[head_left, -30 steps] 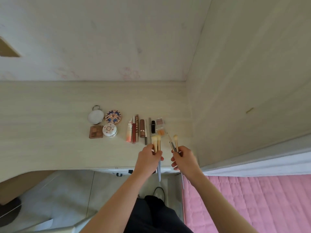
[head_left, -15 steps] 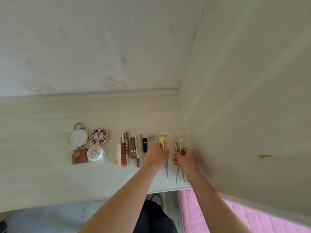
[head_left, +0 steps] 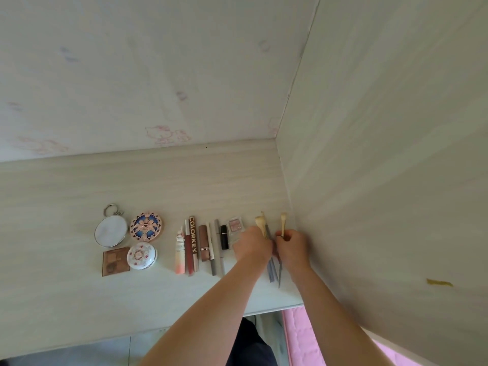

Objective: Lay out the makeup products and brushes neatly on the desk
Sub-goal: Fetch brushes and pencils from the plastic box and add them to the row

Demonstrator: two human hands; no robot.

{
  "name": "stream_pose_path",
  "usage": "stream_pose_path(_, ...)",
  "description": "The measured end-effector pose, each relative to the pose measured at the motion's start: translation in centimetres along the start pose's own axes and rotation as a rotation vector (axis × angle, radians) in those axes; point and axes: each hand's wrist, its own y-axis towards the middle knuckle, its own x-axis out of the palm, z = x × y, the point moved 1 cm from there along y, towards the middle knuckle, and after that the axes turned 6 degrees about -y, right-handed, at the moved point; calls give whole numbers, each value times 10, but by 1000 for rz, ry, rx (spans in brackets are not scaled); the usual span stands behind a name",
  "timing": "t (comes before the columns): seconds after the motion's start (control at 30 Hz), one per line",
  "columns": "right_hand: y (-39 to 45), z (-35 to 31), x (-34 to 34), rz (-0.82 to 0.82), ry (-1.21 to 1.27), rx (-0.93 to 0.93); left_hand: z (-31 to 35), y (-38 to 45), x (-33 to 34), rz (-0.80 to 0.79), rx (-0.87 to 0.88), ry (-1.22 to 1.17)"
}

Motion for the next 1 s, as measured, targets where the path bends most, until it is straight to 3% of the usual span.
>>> stream_pose_path(0.4, -6, -24, -11, 64, -319, -148, -6, 3, 4, 31, 63, 62)
stream_pose_path(1.0, -24, -10, -16, -23, -340, -186, -17, -6, -4, 33, 151, 35)
